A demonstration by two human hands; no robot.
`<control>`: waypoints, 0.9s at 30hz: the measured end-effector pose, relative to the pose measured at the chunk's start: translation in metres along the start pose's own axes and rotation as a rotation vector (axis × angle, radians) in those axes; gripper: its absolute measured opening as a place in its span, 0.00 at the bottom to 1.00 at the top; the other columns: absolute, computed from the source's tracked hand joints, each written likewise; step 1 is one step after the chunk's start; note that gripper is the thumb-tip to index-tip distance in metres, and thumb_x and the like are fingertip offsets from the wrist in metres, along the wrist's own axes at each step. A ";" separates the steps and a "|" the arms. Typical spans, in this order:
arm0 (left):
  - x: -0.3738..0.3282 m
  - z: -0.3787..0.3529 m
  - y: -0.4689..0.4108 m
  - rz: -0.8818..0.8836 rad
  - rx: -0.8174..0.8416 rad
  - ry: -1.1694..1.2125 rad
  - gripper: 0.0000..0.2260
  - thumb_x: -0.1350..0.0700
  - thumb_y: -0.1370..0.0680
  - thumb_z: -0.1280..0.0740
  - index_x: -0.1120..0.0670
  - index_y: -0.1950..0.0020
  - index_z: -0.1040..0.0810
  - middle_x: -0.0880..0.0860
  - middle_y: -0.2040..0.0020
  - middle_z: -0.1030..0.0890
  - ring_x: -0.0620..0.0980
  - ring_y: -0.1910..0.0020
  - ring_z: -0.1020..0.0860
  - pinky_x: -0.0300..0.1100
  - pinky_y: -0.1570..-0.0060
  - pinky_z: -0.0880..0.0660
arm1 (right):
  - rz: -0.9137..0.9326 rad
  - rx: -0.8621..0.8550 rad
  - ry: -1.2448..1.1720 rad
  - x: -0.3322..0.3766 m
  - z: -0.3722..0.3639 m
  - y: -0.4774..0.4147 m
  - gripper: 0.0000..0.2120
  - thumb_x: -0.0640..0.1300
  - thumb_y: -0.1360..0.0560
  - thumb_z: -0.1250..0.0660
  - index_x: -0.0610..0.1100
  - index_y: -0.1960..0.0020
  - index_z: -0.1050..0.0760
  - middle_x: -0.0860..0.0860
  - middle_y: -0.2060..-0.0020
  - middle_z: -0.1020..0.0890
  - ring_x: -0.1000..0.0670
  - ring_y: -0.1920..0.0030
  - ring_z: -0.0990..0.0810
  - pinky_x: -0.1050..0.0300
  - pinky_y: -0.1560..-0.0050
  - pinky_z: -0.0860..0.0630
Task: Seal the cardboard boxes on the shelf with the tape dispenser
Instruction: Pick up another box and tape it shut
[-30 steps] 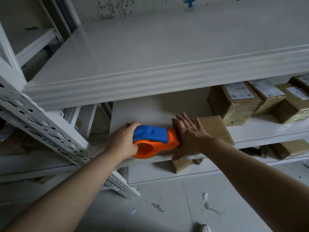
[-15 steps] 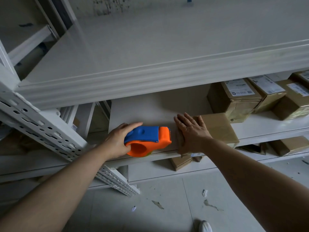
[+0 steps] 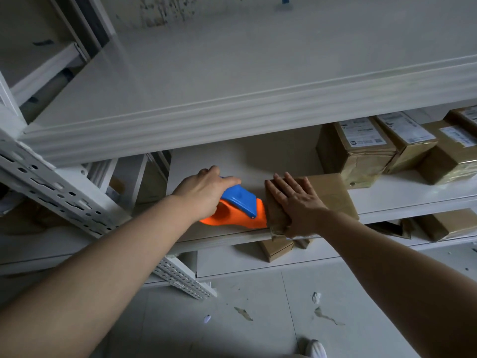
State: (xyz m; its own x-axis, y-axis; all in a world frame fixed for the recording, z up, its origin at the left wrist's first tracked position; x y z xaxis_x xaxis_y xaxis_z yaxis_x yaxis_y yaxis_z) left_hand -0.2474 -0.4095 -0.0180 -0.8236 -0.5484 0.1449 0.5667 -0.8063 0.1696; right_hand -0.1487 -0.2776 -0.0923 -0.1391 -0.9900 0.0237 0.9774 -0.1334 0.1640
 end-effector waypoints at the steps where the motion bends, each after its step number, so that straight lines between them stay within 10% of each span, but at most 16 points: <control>1: 0.000 -0.006 0.000 -0.007 0.036 -0.078 0.26 0.60 0.24 0.38 0.39 0.29 0.35 0.54 0.46 0.33 0.59 0.43 0.28 0.51 0.50 0.26 | 0.000 0.013 -0.015 0.000 -0.001 -0.001 0.57 0.62 0.34 0.29 0.49 0.22 0.66 0.47 0.22 0.62 0.43 0.23 0.64 0.39 0.26 0.62; 11: 0.038 -0.045 0.002 0.303 -0.051 0.390 0.38 0.61 0.27 0.32 0.49 0.22 0.47 0.60 0.38 0.35 0.61 0.36 0.33 0.52 0.35 0.32 | -0.008 -0.003 -0.081 -0.004 0.000 -0.002 0.57 0.61 0.34 0.27 0.47 0.22 0.63 0.48 0.22 0.60 0.46 0.23 0.63 0.42 0.25 0.64; 22: -0.019 -0.091 -0.002 0.075 0.037 -0.031 0.42 0.68 0.26 0.39 0.49 0.22 0.62 0.60 0.32 0.41 0.62 0.33 0.39 0.55 0.37 0.34 | -0.012 0.009 -0.097 -0.004 -0.001 -0.004 0.59 0.62 0.36 0.25 0.48 0.22 0.62 0.49 0.22 0.60 0.47 0.23 0.64 0.42 0.25 0.64; 27: -0.025 -0.094 0.006 0.086 0.020 0.057 0.40 0.68 0.27 0.38 0.48 0.21 0.53 0.59 0.35 0.36 0.60 0.36 0.35 0.49 0.41 0.29 | -0.024 0.011 -0.083 0.003 0.001 -0.008 0.56 0.61 0.32 0.29 0.46 0.22 0.65 0.47 0.22 0.62 0.46 0.23 0.65 0.42 0.24 0.63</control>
State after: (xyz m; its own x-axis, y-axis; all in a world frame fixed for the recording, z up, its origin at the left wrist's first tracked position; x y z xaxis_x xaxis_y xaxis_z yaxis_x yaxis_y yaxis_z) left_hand -0.2259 -0.4212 -0.1119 -0.7717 -0.6274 0.1041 0.6351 -0.7515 0.1785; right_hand -0.1572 -0.2794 -0.0926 -0.1755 -0.9792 0.1016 0.9719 -0.1560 0.1760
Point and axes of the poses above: each hand's wrist, its own y-axis away from the middle knuckle, its own z-axis out of the back of the hand, x = y × z, the point moved 9 cm from there along -y, towards the middle knuckle
